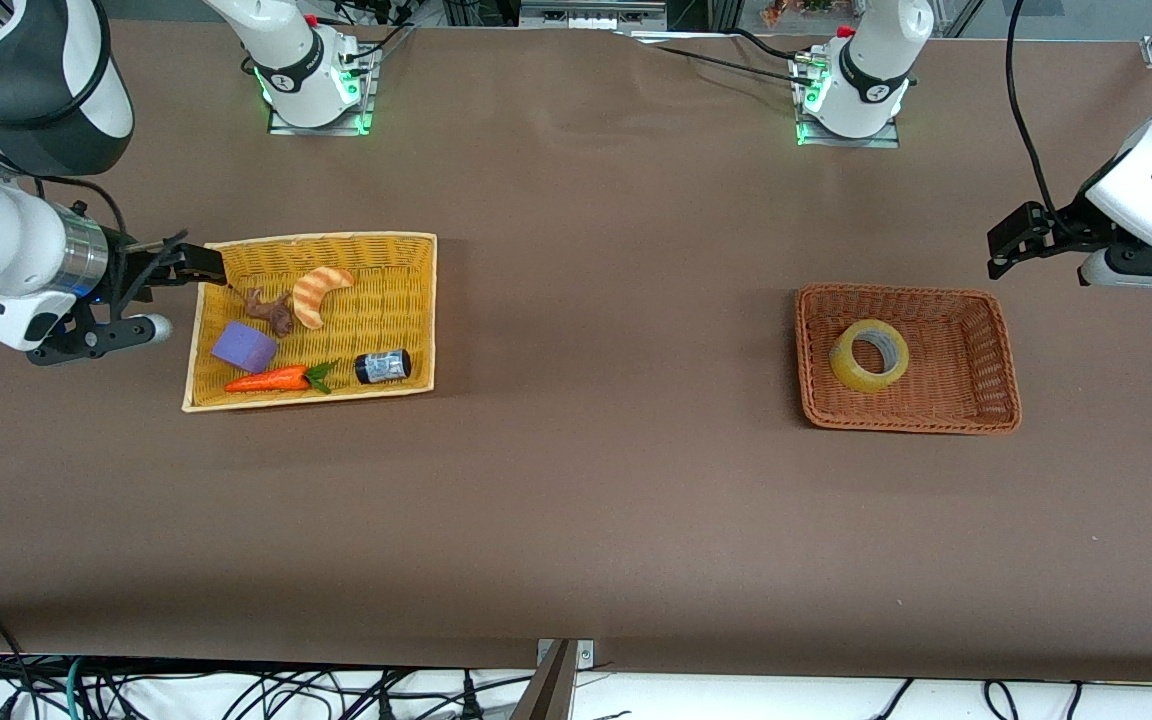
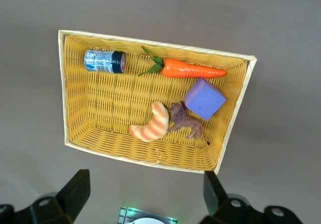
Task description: Transfer tape with both arms
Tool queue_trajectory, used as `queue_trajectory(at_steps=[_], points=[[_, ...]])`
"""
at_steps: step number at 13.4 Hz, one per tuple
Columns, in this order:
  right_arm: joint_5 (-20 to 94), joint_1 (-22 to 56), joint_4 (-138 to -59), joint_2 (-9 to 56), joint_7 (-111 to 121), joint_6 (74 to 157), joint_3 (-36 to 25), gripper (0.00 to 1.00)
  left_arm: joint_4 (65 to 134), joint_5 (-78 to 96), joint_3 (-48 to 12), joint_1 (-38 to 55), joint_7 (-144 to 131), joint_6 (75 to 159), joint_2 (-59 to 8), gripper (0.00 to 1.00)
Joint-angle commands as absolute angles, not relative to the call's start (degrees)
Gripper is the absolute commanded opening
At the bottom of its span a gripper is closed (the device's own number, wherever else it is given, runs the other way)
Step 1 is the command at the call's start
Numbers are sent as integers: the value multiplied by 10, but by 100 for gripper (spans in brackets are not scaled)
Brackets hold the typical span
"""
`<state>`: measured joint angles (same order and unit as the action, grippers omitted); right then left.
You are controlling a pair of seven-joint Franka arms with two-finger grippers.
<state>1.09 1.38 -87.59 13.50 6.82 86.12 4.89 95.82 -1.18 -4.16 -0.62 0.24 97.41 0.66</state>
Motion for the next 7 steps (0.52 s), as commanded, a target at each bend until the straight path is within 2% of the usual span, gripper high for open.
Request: queue_trajectory(at_steps=[1, 7], points=[[8, 13, -866, 135, 69, 859, 51, 100, 948, -1, -36, -4, 13, 961, 8, 100], [2, 19, -865, 136, 72, 858, 51, 100, 948, 0, -35, -5, 10, 953, 8, 100]])
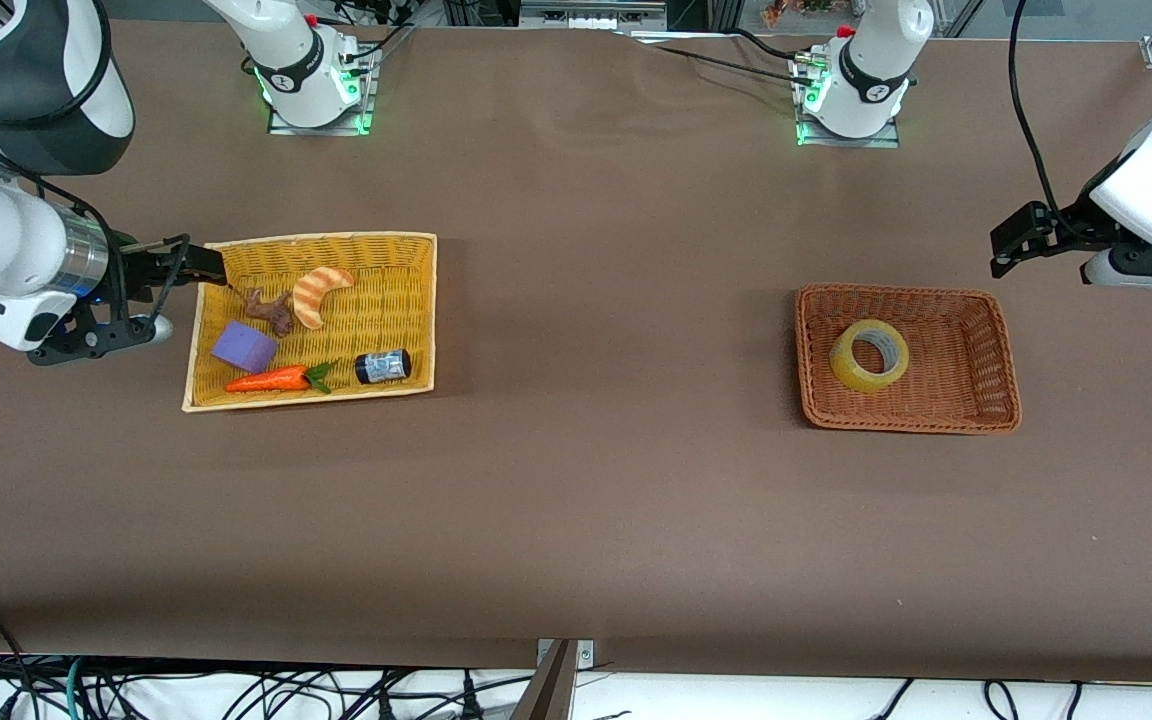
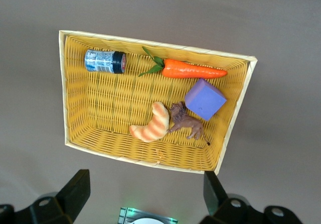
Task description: Transfer tape with both arms
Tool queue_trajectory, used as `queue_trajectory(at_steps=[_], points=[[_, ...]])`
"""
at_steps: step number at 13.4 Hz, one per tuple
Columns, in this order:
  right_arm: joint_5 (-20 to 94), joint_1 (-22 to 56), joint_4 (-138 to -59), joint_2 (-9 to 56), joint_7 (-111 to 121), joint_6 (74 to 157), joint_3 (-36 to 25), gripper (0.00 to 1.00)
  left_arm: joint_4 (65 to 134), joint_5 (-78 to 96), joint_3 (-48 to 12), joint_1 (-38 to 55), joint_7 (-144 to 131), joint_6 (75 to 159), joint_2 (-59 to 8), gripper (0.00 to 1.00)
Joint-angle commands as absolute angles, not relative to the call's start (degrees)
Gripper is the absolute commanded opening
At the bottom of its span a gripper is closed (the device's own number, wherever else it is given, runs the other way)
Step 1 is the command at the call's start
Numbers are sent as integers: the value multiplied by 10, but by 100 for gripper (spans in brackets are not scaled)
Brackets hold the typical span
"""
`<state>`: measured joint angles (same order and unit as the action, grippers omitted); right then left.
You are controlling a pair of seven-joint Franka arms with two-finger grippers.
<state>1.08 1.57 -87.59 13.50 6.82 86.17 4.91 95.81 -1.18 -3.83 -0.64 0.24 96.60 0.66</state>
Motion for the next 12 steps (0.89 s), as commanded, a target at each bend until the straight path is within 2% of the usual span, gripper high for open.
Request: queue_trajectory(at_steps=[1, 12], points=[[1, 19, -864, 136, 72, 858, 50, 100, 948, -1, -35, -5, 10, 953, 8, 100], [-14, 30, -858, 135, 73, 858, 51, 100, 948, -1, -38, -4, 11, 951, 8, 100]])
